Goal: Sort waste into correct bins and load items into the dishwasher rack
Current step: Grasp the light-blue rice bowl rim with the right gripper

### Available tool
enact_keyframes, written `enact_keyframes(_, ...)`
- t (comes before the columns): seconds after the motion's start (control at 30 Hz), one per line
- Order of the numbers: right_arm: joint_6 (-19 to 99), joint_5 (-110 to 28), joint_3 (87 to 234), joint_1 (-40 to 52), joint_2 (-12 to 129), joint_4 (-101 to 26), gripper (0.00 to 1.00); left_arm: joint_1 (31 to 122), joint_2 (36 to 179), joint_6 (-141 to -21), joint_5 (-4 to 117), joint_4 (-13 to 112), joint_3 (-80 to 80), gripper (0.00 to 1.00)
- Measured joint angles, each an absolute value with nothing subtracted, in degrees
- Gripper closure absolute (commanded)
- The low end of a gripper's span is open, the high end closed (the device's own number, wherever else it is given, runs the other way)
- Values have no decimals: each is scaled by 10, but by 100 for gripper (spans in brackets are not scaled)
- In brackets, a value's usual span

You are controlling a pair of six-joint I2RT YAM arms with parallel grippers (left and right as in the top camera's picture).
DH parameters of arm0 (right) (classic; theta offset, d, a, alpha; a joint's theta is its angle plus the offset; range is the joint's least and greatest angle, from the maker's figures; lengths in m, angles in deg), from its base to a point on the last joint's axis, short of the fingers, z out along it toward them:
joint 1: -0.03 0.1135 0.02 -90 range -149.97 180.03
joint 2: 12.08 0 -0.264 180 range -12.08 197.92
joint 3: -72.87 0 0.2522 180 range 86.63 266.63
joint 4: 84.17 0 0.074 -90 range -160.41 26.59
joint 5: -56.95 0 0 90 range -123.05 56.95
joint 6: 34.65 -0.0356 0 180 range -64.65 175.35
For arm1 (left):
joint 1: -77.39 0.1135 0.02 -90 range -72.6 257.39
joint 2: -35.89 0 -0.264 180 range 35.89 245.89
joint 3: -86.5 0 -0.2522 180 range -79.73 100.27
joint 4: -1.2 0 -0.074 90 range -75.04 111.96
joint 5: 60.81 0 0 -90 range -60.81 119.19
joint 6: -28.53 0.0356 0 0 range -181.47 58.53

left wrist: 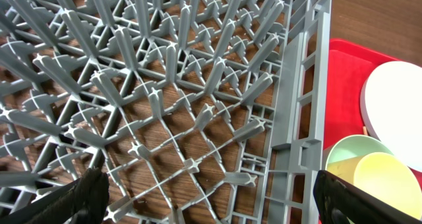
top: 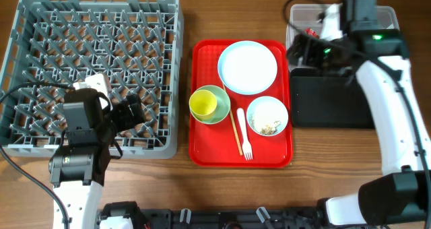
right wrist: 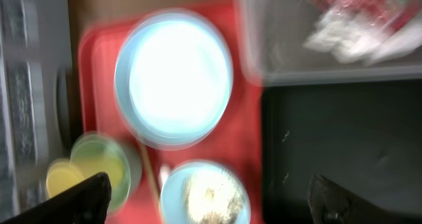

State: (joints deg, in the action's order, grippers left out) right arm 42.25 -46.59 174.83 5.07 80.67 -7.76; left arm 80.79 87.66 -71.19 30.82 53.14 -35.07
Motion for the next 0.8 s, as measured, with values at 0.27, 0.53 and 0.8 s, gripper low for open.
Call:
enact_keyframes(0.27,344,-386,1612,246,808,-160,30,808,877,-712,308,531,-351,0)
enact_keyframes(0.53,249,-345,1488,328,846,-290,58,808,877,-712,308,532,-351,0)
enact_keyframes(0.8,218,-323,1486,332,890,-306,91,808,877,-712,308,533,-351,0)
